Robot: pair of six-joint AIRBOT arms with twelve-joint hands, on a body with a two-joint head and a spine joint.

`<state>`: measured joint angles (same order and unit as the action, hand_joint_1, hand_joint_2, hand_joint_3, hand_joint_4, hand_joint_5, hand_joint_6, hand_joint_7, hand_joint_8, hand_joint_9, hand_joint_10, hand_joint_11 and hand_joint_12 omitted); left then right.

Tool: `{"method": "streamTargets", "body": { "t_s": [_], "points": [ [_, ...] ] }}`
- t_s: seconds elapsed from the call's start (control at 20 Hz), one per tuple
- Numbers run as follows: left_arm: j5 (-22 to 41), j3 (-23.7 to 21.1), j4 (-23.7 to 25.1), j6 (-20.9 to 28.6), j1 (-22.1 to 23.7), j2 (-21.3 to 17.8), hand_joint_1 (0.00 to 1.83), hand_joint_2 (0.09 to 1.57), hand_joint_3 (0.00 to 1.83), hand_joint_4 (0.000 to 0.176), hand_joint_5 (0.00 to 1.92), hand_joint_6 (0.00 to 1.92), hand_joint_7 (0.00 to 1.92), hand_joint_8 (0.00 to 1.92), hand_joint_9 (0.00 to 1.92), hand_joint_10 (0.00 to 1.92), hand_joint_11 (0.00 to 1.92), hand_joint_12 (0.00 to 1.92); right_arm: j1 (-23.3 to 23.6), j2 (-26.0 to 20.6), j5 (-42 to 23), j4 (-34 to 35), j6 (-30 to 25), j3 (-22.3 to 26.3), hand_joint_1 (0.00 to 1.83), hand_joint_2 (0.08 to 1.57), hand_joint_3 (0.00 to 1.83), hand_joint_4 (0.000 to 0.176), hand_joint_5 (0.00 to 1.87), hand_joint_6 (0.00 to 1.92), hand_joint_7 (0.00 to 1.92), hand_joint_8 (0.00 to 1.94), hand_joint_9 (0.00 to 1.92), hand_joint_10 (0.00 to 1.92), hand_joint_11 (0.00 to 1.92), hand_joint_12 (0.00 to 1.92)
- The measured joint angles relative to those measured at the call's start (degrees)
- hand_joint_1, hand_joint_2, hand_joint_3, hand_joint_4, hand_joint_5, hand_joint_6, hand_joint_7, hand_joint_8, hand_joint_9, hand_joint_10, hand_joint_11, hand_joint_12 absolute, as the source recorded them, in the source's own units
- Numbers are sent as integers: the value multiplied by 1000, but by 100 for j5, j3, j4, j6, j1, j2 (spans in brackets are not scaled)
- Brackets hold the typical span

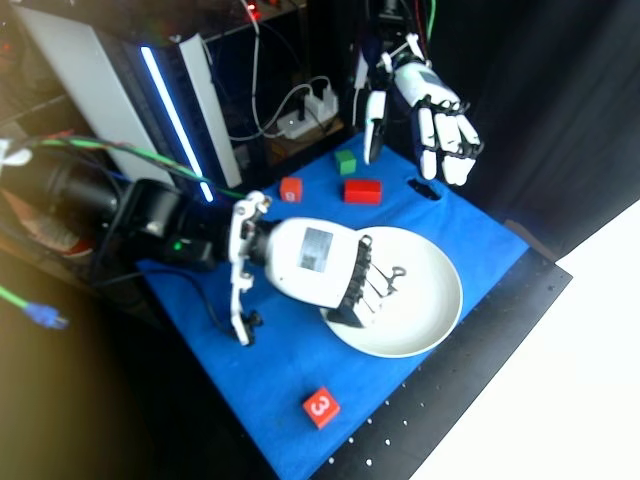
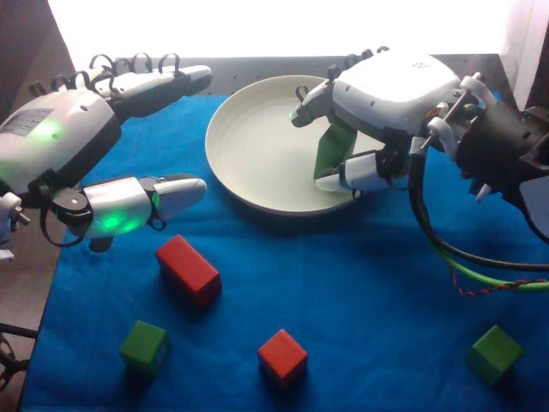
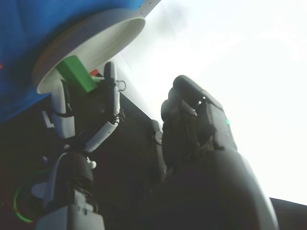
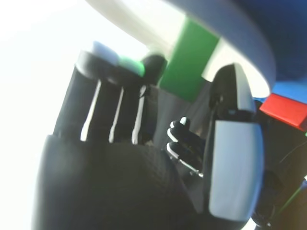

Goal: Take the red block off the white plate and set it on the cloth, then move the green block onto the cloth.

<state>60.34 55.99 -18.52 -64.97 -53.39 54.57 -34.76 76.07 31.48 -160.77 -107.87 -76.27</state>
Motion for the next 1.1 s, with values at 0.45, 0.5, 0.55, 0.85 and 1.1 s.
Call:
{"method": "streamTargets", "body": {
  "t_s": [0.45, 0.5, 0.55, 0.85, 1.1],
  "points": [
    [33, 0, -44, -2, -42, 0, 626, 1109, 2, 135, 298, 2, 294, 1, 300, 4, 0, 1122, 66, 0, -68, 15, 0, -17, 1365, 1166, 0, 0, 835, 1062, 875, 1120, 824, 1440, 632, 1528],
    [17, 0, -61, -2, -42, 0, 621, 1102, 0, 150, 294, 0, 286, 0, 310, 6, 0, 1178, 107, 0, -105, 9, 4, -7, 1366, 1155, 0, 0, 855, 1147, 904, 1009, 831, 1383, 609, 1416],
    [28, 0, -68, 0, -42, 0, 620, 1104, 1, 157, 286, 0, 276, 0, 307, 3, 0, 1211, 149, -22, -107, -7, 13, 44, 1362, 1179, 3, 0, 801, 1032, 855, 1172, 805, 1501, 653, 1565],
    [63, -44, -85, 0, -111, -81, 655, 1095, 0, 147, 282, 2, 263, 3, 276, 3, 0, 1195, 293, -691, 385, -437, 2, 820, 1368, 1170, 1, 0, 817, 951, 893, 1184, 815, 1493, 735, 1602],
    [223, -114, -201, -2, -197, -177, 616, 1089, 0, 150, 300, 3, 269, 4, 298, 12, 0, 1174, 293, -1360, 918, -782, 2, 1521, 1376, 1130, 0, 0, 892, 977, 1055, 982, 790, 1394, 519, 1690]
  ]
}}
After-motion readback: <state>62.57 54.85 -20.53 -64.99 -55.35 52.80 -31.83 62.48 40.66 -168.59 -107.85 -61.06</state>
